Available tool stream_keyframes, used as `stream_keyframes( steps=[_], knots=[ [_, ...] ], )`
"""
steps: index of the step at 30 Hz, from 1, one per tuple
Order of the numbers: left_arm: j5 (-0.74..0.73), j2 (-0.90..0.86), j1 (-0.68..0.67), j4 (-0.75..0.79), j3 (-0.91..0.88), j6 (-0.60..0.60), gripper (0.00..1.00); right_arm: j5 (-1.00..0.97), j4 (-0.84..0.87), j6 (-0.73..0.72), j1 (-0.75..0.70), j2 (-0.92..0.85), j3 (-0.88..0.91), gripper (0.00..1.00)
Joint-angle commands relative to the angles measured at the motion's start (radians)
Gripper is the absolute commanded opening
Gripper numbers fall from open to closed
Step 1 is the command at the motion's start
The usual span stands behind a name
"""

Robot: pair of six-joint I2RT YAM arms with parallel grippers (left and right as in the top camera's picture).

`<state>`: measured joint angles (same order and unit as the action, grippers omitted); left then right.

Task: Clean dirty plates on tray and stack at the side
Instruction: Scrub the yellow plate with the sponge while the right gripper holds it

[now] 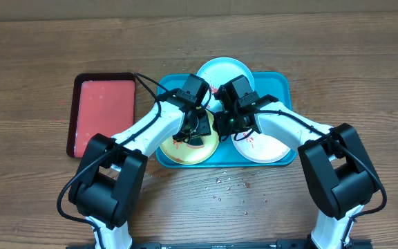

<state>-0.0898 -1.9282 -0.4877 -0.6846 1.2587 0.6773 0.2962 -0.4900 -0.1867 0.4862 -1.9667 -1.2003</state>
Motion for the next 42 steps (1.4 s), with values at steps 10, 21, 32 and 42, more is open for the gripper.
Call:
stream_keyframes(
  steps=[10, 21, 32, 42],
  knots=[
    [0.049, 0.004, -0.003, -0.021, -0.001, -0.012, 0.22, -0.016, -0.005, -0.004, 0.003, -0.023, -0.005, 0.21],
    [0.301, 0.004, -0.003, -0.151, -0.001, -0.011, 0.04, -0.019, -0.012, -0.004, 0.003, -0.023, -0.005, 0.04],
    [0.522, 0.016, -0.003, -0.172, 0.058, -0.011, 0.04, -0.019, -0.02, -0.004, 0.003, -0.023, -0.005, 0.04],
    [-0.011, 0.016, -0.004, -0.085, 0.092, -0.124, 0.04, -0.019, -0.027, -0.004, 0.003, -0.023, -0.007, 0.04]
  ],
)
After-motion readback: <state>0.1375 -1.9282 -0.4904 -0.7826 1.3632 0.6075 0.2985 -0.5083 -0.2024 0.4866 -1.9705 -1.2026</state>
